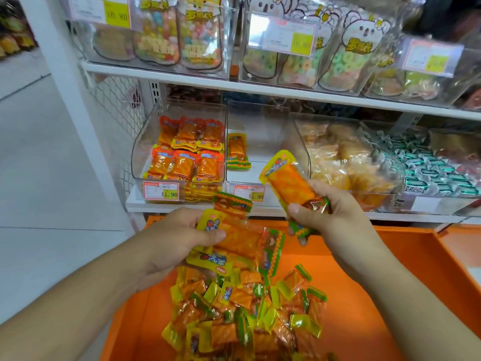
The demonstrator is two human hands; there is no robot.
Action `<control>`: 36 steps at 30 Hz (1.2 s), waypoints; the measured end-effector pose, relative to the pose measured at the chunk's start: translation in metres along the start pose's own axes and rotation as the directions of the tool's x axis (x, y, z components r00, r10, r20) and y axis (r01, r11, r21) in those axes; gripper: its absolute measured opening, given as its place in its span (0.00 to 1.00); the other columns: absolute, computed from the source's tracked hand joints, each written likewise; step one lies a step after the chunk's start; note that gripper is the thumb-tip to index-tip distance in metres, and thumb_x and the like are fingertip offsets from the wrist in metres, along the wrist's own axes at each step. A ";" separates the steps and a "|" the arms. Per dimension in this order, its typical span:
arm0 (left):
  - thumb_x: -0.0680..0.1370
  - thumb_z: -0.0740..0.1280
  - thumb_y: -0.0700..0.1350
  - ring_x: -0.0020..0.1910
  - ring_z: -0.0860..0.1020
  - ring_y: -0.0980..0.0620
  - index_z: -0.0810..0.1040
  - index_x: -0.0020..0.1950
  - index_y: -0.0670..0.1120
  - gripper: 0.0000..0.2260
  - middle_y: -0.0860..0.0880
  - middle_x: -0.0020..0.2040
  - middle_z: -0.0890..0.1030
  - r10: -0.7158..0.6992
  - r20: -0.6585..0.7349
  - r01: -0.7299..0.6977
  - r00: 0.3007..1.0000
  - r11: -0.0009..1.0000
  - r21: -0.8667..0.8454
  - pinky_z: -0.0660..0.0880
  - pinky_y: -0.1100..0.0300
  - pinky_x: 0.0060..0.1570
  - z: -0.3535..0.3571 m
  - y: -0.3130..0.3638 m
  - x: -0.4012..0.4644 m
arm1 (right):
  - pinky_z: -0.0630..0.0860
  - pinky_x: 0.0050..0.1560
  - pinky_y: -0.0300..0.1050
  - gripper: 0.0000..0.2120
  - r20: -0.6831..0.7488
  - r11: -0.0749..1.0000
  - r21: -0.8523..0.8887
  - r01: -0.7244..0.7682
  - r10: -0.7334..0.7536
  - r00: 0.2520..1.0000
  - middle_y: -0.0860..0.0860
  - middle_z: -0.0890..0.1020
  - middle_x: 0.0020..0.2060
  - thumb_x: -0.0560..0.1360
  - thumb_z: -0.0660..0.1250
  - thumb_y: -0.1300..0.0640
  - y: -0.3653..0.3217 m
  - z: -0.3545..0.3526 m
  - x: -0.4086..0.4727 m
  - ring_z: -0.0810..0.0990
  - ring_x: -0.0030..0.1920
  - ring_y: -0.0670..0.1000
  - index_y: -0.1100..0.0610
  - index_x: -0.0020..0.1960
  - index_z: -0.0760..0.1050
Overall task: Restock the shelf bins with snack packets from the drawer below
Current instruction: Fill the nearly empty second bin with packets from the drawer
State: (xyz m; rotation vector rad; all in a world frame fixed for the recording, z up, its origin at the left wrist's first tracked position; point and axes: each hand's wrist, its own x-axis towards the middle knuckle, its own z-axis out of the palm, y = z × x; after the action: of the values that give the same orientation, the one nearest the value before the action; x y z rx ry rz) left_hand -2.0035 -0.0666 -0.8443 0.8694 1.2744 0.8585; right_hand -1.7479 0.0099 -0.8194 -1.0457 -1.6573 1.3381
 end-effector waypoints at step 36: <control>0.81 0.68 0.51 0.45 0.86 0.40 0.84 0.60 0.47 0.12 0.40 0.53 0.87 -0.059 0.011 0.059 0.998 0.998 0.024 0.81 0.52 0.33 0.006 -0.002 -0.007 | 0.83 0.40 0.55 0.23 0.016 0.936 -0.293 -0.195 0.209 0.978 0.57 0.84 0.47 0.66 0.85 0.56 0.020 0.026 -0.005 0.86 0.38 0.57 0.45 0.54 0.78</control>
State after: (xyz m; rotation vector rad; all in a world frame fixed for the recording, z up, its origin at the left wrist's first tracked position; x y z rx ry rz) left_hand -1.9977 -0.0744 -0.8428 0.8507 1.2958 0.7921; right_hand -1.7672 -0.0018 -0.8439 -1.3986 -1.8621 1.2793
